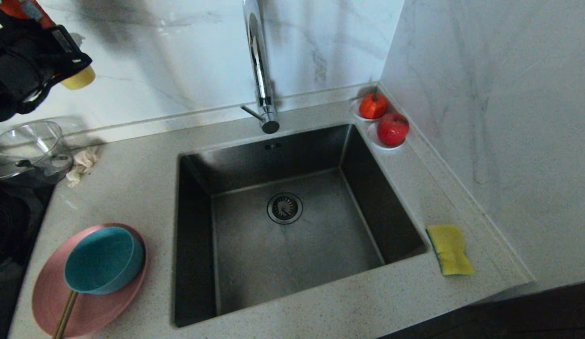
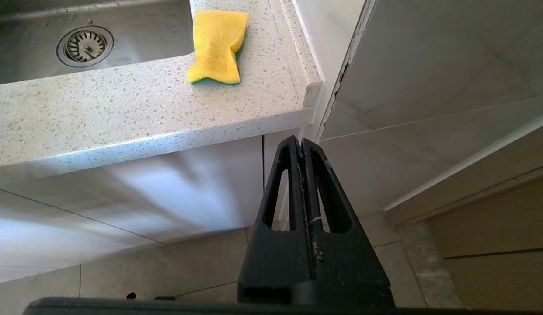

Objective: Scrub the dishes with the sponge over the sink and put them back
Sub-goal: Squeeze it onto the sponge

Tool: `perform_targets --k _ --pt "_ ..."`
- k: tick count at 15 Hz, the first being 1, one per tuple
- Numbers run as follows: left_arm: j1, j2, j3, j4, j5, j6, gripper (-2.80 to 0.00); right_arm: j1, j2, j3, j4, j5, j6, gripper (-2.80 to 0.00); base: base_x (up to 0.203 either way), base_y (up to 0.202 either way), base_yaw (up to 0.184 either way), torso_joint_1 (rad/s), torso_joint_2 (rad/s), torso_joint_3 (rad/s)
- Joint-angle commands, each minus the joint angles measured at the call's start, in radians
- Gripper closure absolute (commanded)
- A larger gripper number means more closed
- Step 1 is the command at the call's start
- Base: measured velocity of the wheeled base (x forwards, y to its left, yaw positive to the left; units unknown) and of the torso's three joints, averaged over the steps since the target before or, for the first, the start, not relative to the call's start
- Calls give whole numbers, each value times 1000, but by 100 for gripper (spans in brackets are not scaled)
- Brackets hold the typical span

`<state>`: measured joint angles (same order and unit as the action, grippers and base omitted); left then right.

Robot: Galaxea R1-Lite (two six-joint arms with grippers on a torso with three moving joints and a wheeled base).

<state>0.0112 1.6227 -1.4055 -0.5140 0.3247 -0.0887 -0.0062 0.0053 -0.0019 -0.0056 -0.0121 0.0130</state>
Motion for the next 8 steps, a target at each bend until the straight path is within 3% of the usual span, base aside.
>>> perform_targets --k 1,4,8 --pt "-111 -161 25 22 -9 118 0 0 1 2 -1 0 1 0 0 0 0 0 0 0" --pt "-298 -229 93 52 -17 277 0 0 1 0 -1 0 1 0 0 0 0 0 0 0" --pt "-490 -240 165 65 -14 350 0 0 1 2 -1 0 1 0 0 0 0 0 0 0"
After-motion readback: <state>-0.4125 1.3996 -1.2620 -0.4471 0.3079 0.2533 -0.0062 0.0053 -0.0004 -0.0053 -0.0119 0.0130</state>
